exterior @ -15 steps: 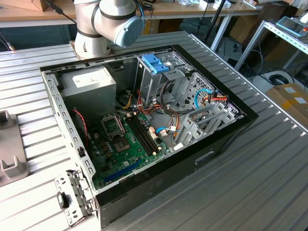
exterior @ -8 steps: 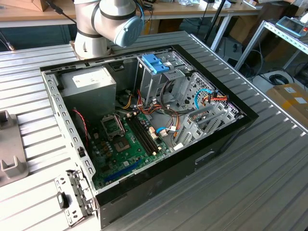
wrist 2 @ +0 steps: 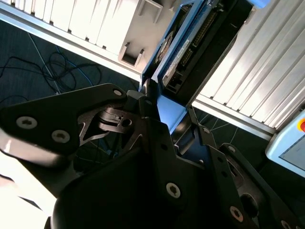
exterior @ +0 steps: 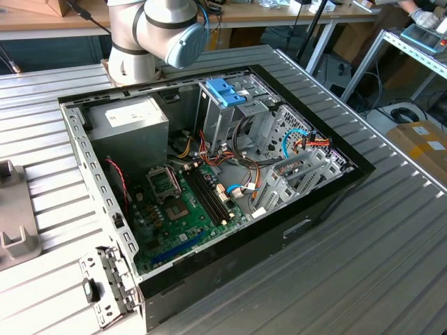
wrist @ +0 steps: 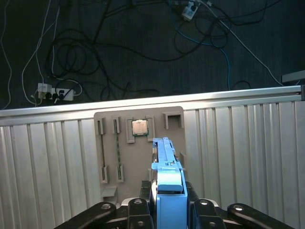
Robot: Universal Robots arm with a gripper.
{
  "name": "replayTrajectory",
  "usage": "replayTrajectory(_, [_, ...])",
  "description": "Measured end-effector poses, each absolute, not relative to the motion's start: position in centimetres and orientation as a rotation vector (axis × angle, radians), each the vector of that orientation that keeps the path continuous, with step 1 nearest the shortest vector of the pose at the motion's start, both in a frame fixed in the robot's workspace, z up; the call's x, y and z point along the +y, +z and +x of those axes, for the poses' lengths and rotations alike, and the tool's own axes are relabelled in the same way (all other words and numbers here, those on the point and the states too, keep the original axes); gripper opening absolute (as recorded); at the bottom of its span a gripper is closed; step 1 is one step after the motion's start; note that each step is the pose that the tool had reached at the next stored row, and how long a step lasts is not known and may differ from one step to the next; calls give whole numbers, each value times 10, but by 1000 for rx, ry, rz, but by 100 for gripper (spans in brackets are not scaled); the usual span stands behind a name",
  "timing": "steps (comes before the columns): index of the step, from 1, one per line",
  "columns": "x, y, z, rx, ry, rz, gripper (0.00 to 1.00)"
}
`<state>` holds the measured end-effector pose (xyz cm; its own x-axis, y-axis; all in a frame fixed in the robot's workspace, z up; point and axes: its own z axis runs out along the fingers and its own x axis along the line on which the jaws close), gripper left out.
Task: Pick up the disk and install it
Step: 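Pick up the disk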
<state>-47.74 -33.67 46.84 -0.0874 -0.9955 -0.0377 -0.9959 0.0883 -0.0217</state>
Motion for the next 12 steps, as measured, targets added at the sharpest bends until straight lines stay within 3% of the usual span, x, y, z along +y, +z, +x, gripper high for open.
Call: replayTrajectory(12, [-337,473,-477,2286,15,-2093,37])
